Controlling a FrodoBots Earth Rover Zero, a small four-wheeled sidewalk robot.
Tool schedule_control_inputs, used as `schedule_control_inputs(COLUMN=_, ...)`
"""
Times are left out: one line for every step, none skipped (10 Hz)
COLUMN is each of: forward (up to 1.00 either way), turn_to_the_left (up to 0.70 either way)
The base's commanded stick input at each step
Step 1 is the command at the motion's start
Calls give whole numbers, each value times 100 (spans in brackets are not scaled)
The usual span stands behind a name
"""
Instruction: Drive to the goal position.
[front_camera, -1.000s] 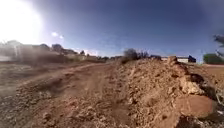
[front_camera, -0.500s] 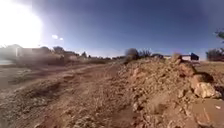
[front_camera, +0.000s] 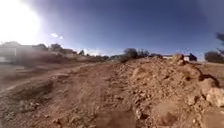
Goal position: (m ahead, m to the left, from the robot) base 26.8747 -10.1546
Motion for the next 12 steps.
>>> schedule_control_inputs(forward=50, turn_to_the_left=17)
schedule_control_inputs(forward=50, turn_to_the_left=50)
schedule_control_inputs(forward=50, turn_to_the_left=50)
schedule_control_inputs(forward=50, turn_to_the_left=50)
schedule_control_inputs(forward=50, turn_to_the_left=50)
schedule_control_inputs(forward=50, turn_to_the_left=32)
schedule_control_inputs(forward=50, turn_to_the_left=8)
schedule_control_inputs(forward=50, turn_to_the_left=0)
schedule_control_inputs(forward=50, turn_to_the_left=0)
schedule_control_inputs(forward=50, turn_to_the_left=0)
schedule_control_inputs(forward=50, turn_to_the_left=0)
schedule_control_inputs(forward=50, turn_to_the_left=0)
